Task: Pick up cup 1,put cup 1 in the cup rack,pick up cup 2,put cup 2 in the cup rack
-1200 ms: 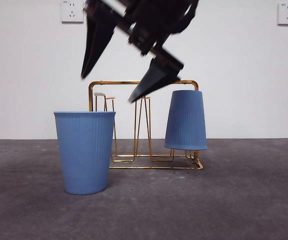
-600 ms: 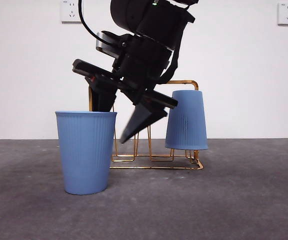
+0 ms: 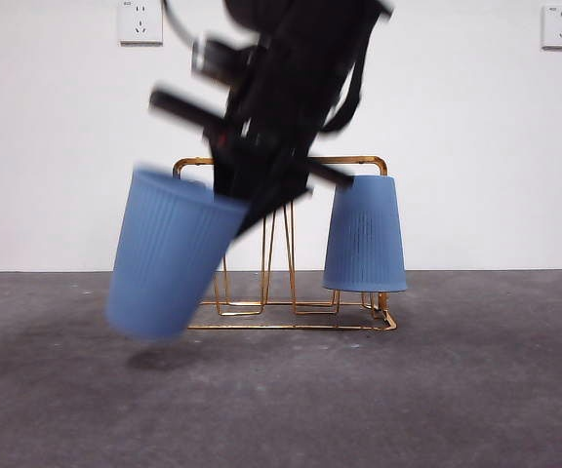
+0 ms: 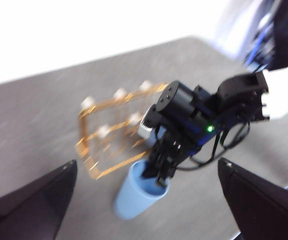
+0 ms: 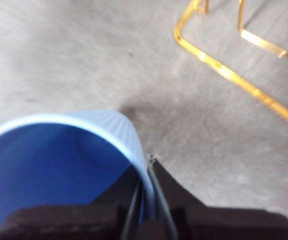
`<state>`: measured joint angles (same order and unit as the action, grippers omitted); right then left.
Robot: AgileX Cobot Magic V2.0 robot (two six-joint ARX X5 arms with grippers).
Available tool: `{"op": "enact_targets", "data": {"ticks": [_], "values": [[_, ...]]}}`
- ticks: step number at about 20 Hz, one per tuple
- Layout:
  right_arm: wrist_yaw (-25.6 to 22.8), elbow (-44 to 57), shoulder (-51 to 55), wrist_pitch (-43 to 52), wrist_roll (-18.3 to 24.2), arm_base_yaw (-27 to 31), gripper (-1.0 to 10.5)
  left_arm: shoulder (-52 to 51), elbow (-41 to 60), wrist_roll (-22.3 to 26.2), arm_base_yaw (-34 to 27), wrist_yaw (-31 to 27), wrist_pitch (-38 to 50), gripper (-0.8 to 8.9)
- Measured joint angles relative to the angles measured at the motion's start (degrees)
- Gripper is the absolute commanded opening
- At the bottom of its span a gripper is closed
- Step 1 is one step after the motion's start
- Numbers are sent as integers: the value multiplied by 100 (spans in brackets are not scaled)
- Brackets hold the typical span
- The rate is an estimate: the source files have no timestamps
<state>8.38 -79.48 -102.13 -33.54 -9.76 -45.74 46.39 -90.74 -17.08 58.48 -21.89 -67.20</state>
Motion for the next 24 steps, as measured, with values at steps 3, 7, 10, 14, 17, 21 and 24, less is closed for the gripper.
{"op": "enact_targets", "data": {"ticks": [3, 7, 10, 14, 17, 21, 24], "values": [[-173, 0, 1231, 13, 212, 0, -12, 31, 0, 11, 0, 402, 778, 470], [-678, -2, 2653, 33, 470, 0, -12, 190, 0, 55, 0, 1027, 1731, 470], [-966, -2, 3578, 85, 651, 0, -12, 393, 0, 61, 0, 1458, 2345, 470], [-1012, -2, 4765, 509, 925, 0, -12, 793, 0, 59, 0, 2280, 3307, 471], [-1010, -7, 5471, 850, 1117, 0, -12, 1174, 0, 48, 0, 3060, 4138, 472], [-1010, -46, 6170, 1191, 1412, 0, -12, 1814, 0, -105, 0, 3954, 5335, 473], [-1010, -44, 6457, 1359, 1670, 0, -12, 2234, 11, -365, 0, 4448, 6205, 474]]}}
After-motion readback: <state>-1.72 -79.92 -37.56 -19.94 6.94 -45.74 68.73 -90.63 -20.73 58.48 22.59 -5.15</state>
